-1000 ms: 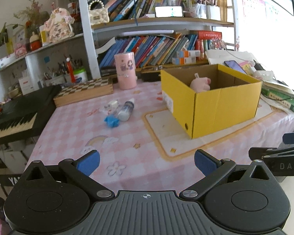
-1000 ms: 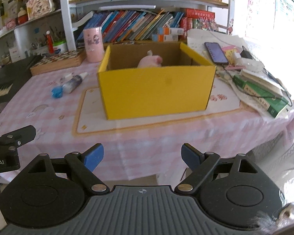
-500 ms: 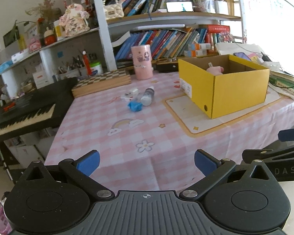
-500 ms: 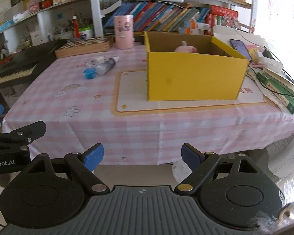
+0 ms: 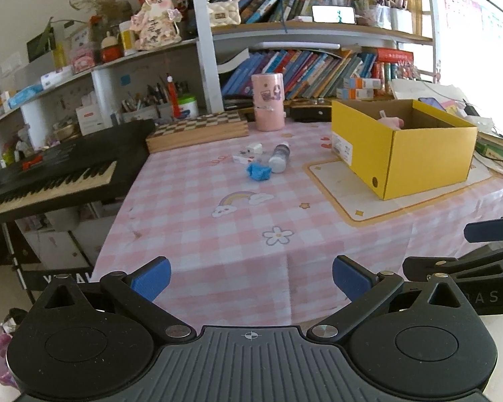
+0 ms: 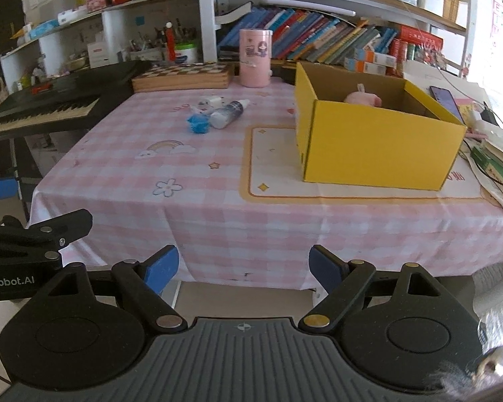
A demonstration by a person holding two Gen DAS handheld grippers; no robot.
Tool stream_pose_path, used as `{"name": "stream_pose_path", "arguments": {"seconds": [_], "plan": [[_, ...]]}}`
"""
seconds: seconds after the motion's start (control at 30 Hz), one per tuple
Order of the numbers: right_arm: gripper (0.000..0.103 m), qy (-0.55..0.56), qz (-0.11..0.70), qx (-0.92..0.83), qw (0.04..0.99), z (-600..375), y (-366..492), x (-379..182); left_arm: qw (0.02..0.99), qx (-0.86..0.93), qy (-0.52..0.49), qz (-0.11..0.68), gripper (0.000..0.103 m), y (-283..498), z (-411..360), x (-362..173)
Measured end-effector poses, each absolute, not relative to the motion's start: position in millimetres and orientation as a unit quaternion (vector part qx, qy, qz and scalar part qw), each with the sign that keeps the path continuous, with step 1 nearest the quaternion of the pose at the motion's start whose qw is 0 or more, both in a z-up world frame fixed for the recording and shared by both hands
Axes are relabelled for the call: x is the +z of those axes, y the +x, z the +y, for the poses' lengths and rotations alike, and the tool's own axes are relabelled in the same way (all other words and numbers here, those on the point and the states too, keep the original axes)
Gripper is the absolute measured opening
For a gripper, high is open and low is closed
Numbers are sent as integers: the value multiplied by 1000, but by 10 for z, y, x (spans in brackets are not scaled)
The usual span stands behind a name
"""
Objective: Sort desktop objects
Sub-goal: 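Lift both tools out of the box and withdraw, then move both tools toward the white spray bottle and blue cloth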
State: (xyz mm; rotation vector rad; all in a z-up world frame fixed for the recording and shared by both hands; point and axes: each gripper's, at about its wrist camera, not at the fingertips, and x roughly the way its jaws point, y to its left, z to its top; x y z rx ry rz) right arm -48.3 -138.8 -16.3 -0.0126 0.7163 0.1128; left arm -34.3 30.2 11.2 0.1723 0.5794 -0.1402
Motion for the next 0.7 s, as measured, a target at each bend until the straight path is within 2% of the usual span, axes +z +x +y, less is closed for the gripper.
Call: {"name": "stream_pose_path", "arguments": {"seconds": [0.7], "plan": [[82,-28,337,60,939,-1161,-416,-106,954,-70,79,279,103,-294,502,104]]}}
